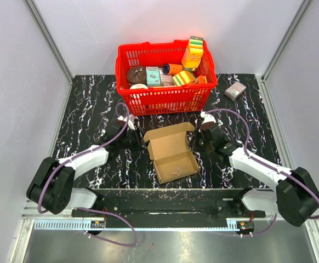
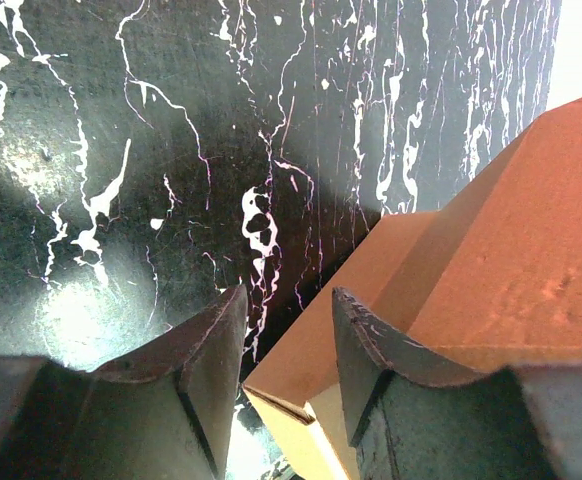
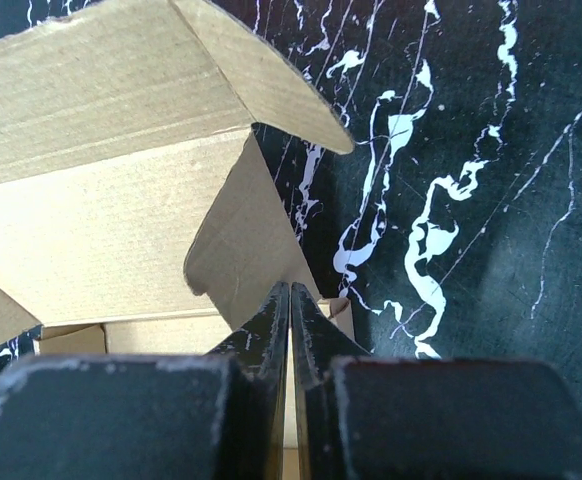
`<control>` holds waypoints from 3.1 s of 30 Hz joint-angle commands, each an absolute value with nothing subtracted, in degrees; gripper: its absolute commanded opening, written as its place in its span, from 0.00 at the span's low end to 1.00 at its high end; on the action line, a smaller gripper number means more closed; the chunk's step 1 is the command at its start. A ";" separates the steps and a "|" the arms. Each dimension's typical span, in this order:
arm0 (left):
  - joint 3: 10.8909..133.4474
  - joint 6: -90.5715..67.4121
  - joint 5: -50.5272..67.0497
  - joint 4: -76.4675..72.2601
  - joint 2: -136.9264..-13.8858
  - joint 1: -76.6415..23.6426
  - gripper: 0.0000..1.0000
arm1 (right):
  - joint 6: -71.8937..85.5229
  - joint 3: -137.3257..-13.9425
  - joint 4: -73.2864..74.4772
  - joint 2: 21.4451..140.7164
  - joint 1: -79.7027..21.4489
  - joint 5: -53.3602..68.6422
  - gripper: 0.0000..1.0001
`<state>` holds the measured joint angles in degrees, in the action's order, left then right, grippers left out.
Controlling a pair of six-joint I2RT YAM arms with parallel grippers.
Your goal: Fold the paper box
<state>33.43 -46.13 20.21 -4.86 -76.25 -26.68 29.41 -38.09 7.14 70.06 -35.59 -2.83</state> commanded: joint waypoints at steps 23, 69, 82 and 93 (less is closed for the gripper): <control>33.67 -40.52 16.79 -0.09 -70.50 -22.76 0.47 | 16.97 -44.47 17.49 62.49 -36.83 -10.98 0.57; 23.20 -41.23 19.24 -5.62 -48.42 -22.59 0.65 | 18.46 -43.07 13.18 64.60 -35.24 -6.95 0.05; 19.95 -35.60 23.56 -20.82 -54.57 -22.85 0.76 | 19.07 -42.71 12.66 64.51 -35.24 -4.66 0.05; 22.06 -33.84 23.11 -27.77 -63.54 -22.76 0.60 | 19.07 -42.71 12.39 64.69 -35.24 -4.13 0.05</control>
